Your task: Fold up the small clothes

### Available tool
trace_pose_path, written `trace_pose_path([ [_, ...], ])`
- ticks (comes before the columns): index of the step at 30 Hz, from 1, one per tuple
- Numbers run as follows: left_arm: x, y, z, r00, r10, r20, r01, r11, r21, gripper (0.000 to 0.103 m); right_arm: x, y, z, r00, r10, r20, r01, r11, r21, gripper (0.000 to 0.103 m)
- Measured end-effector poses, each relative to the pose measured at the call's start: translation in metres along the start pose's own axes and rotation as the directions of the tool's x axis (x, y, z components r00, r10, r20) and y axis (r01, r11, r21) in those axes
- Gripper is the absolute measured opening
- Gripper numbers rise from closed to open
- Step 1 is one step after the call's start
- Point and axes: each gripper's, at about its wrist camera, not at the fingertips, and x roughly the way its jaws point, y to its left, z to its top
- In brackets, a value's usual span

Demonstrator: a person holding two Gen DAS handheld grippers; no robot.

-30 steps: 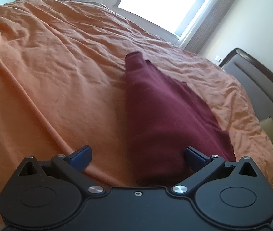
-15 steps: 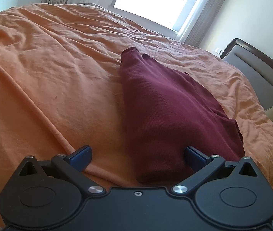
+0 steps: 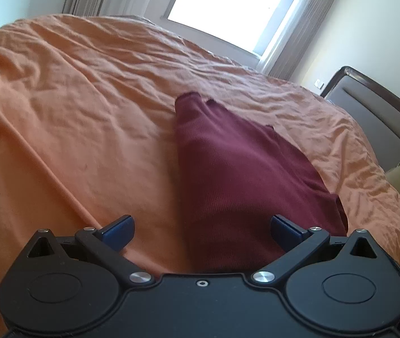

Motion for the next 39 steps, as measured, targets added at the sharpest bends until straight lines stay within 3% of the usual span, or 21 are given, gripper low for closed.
trace_pose_path([
  [7,0.007,0.01,0.019,0.998,0.061,0.018,-0.061,0.998,-0.035,0.102,0.049,-0.015,0.02,0.998,0.042,-0.053,-0.032,0.984,0.176,0.101],
  [16,0.029,0.011,0.026,1.0,0.018,0.008,-0.018,0.999,-0.045,0.102,0.094,-0.032,0.008,0.992,0.087,-0.096,-0.054,0.953,0.3,0.1],
  [18,0.034,0.008,0.023,1.0,0.022,0.006,-0.022,0.999,-0.033,0.102,0.095,-0.034,0.0,0.993,0.085,-0.081,-0.059,0.956,0.286,0.098],
  [19,0.036,0.007,0.022,1.0,0.026,0.006,-0.026,0.999,-0.029,0.102,0.094,-0.032,-0.004,0.995,0.064,-0.072,-0.043,0.963,0.267,0.091],
  [22,0.039,0.006,0.017,0.999,0.036,0.015,-0.036,0.999,-0.011,0.102,0.091,-0.022,-0.016,0.999,0.006,-0.039,0.001,0.984,0.179,0.086],
  [25,0.04,0.006,0.016,0.999,0.043,0.019,-0.043,0.999,0.0,0.102,0.092,-0.014,-0.02,0.999,-0.018,-0.028,0.022,0.992,0.128,0.085],
  [32,0.041,0.005,0.016,0.999,0.044,0.017,-0.044,0.999,0.01,0.102,0.094,-0.016,-0.018,1.0,-0.002,-0.03,0.006,0.991,0.134,0.086],
  [39,0.048,-0.002,0.025,1.0,0.003,-0.014,-0.002,0.997,0.081,0.102,0.095,-0.017,-0.02,1.0,-0.005,-0.021,0.007,0.992,0.124,0.086],
])
